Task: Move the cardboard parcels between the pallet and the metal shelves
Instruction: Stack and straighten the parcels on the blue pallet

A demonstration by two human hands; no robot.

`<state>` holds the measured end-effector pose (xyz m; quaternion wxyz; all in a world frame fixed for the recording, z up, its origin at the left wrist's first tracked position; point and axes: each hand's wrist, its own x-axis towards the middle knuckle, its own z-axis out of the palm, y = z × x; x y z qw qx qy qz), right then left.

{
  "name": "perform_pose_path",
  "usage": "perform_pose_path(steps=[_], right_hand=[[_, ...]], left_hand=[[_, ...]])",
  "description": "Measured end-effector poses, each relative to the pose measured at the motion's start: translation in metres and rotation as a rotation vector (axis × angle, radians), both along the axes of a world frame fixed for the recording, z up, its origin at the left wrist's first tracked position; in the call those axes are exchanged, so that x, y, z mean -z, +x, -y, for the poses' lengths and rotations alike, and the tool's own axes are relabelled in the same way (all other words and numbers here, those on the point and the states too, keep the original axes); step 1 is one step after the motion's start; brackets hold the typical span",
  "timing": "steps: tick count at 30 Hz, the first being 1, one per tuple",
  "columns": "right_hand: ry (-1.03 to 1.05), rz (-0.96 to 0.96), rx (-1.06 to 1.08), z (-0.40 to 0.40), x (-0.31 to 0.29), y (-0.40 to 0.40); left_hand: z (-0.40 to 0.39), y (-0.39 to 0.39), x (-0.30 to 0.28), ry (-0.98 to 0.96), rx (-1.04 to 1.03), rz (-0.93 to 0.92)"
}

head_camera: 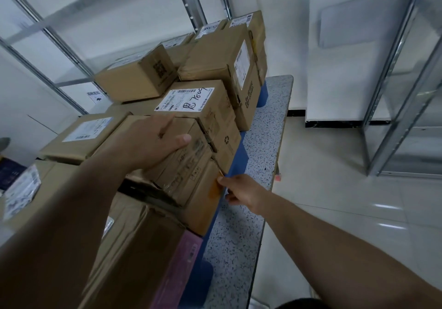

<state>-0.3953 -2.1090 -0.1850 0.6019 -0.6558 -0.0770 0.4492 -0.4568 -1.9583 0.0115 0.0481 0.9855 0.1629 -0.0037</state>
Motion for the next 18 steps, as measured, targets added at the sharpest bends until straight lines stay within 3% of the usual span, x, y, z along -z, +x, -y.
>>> perform_pose_path(steps=[18], right_hand=[[-0.008, 0.037, -0.004, -0.012, -0.005, -0.01]], left_hand=[[-0.009, -0.005, 0.006, 0.044, -0.032, -0.028]])
